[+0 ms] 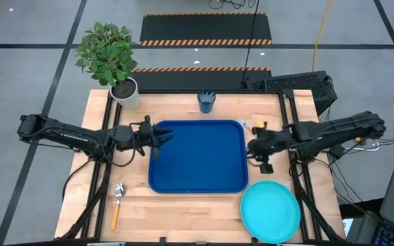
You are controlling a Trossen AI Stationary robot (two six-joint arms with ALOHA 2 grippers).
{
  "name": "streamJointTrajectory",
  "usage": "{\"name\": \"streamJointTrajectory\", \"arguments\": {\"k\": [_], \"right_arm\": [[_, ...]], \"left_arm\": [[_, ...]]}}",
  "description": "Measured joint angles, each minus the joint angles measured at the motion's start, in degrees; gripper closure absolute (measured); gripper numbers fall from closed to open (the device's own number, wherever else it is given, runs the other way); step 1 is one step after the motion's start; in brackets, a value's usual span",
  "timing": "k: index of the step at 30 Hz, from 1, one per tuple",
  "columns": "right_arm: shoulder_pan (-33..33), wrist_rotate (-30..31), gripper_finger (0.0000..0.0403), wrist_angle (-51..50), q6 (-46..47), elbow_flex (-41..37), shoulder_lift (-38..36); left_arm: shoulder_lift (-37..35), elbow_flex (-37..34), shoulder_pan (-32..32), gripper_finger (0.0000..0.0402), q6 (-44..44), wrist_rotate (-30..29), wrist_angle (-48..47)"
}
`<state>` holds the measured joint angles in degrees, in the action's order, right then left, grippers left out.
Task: Pick and place plate/cup/fork/spoon on tray
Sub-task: Put the blue plate on the blue serving tray
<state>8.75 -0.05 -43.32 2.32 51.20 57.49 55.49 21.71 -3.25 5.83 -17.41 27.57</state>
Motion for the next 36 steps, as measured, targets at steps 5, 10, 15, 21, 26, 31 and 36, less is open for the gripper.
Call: {"name": "streamJointTrajectory", "arguments": {"k": [5, 10, 15, 21, 26, 31, 36], "right_arm": [[3.0, -2.0, 0.0339, -14.1, 1.4, 5.6, 8.8], [8.7, -8.5, 0.0339, -15.1, 5.4, 4.3, 13.4], [15.0, -10.8, 0.0339, -12.1, 8.8, 2.4, 19.0], [17.0, -10.7, 0.0339, -10.7, 10.7, 2.3, 24.3], [17.0, -8.4, 0.0339, -10.6, 11.0, 2.3, 24.9], [16.8, -7.3, 0.0339, -9.7, 10.9, 2.3, 24.9], [16.8, -7.3, 0.0339, -5.6, 11.1, 1.6, 24.9]], "left_arm": [[0.0, -0.3, 0.0, 0.0289, 0.5, 0.0, -0.8], [0.0, -0.3, -0.3, 0.0289, 0.2, 0.0, -0.8], [0.0, -0.3, -0.3, 0.0289, 0.5, 0.0, -0.8], [0.0, -0.3, -1.3, 0.0289, 0.8, 0.0, -0.7], [0.0, -0.3, -2.6, 0.0289, 0.8, 0.0, -0.7], [0.0, -0.3, -3.4, 0.0289, 0.7, -0.5, -0.7], [0.0, -0.3, -3.4, 0.0289, 0.7, -0.7, -0.7]]}}
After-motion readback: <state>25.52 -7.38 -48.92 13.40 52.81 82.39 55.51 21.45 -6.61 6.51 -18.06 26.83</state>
